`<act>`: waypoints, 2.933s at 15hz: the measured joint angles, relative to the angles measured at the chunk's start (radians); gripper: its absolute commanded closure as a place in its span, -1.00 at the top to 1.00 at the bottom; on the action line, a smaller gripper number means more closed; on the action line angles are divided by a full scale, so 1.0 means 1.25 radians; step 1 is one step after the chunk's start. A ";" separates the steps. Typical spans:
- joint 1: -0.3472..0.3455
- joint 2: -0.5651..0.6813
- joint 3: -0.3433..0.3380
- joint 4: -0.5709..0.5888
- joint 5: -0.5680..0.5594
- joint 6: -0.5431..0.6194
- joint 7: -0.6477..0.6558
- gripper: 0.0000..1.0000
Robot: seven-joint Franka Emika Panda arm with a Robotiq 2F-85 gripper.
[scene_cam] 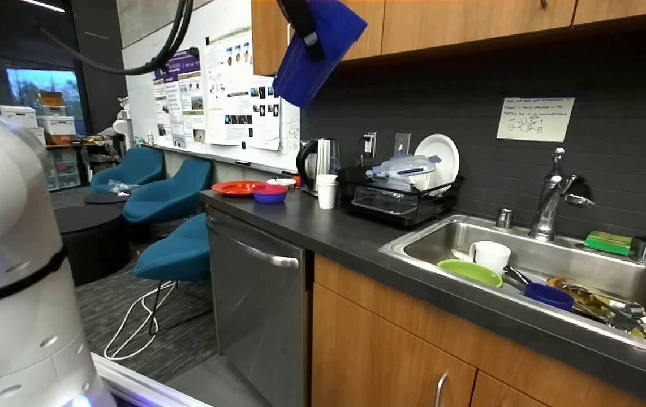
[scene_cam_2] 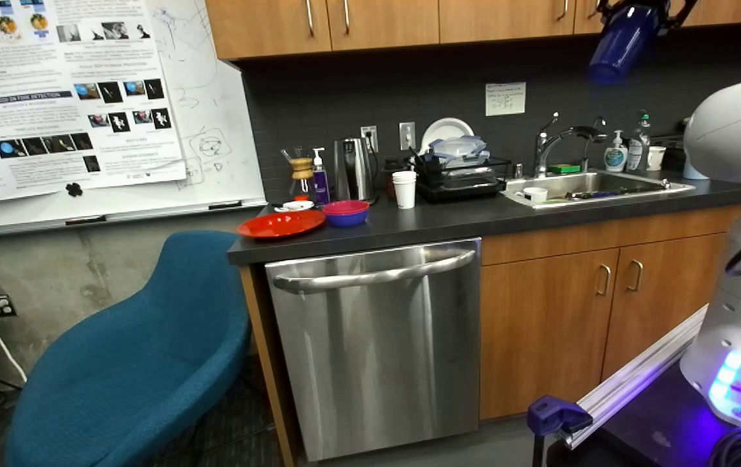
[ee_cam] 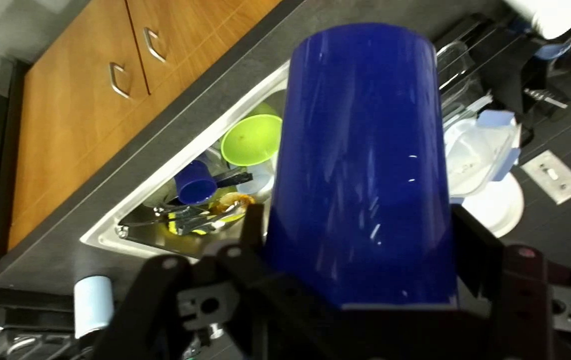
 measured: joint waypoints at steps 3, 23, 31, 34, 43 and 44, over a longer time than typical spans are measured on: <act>0.075 0.038 -0.012 0.076 0.027 -0.073 -0.063 0.21; 0.388 0.193 -0.004 0.159 0.138 -0.264 -0.365 0.21; 0.306 0.204 0.007 0.161 0.133 -0.242 -0.286 0.71; 0.302 0.204 0.008 0.161 0.133 -0.242 -0.284 0.71; 0.302 0.204 0.008 0.161 0.133 -0.241 -0.281 0.71; 0.302 0.204 0.008 0.161 0.133 -0.241 -0.281 0.71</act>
